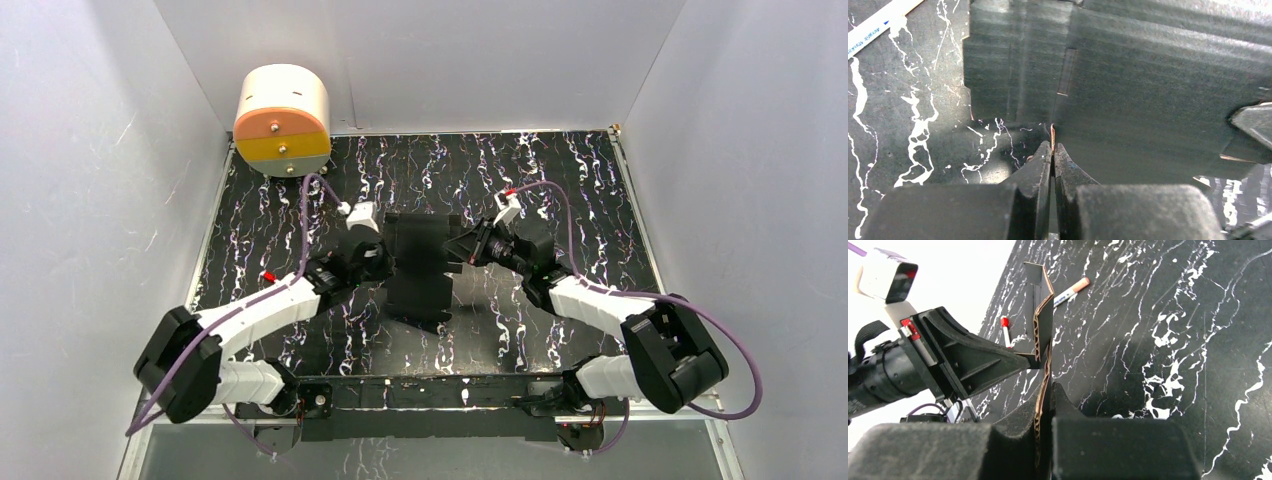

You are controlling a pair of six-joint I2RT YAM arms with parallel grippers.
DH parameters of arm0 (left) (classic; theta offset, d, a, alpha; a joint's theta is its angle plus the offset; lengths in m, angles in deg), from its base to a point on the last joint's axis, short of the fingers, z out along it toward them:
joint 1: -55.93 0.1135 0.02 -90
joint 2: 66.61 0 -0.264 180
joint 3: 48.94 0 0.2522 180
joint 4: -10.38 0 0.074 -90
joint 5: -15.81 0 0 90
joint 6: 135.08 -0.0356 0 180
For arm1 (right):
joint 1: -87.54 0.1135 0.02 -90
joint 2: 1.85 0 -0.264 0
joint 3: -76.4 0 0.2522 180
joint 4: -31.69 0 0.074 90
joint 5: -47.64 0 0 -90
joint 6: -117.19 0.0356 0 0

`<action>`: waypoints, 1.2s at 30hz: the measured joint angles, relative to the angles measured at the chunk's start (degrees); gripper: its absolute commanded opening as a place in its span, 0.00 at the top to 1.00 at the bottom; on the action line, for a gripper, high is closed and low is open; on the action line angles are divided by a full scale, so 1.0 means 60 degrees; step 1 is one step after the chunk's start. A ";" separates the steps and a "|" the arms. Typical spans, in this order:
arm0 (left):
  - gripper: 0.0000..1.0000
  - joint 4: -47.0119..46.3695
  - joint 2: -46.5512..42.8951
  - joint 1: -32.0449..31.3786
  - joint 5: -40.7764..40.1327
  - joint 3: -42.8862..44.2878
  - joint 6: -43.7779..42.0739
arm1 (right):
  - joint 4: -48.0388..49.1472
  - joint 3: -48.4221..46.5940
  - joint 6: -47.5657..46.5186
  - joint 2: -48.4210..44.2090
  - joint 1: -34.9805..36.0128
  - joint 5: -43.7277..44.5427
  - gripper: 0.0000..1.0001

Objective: Fold the paper box
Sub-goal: Fold the paper box at the center of the board.

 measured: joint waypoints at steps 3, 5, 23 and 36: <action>1.00 0.0729 0.0732 -0.0758 -0.1224 0.0641 -0.0186 | -0.0215 -0.0004 -0.0080 0.0098 0.0069 0.0208 0.93; 1.00 0.1100 0.1162 -0.1147 -0.1847 0.1005 -0.0299 | -0.0295 -0.0004 -0.0124 0.0182 0.0073 0.0317 0.92; 0.55 0.0790 -0.0514 0.1494 0.1213 0.0546 -0.0648 | 0.1049 0.0594 0.0113 0.0295 -0.0576 -0.0521 0.95; 0.37 0.0667 0.0466 0.4328 0.6105 0.1228 -0.1308 | 0.2419 0.0696 0.0739 0.0463 -0.0998 -0.1985 0.95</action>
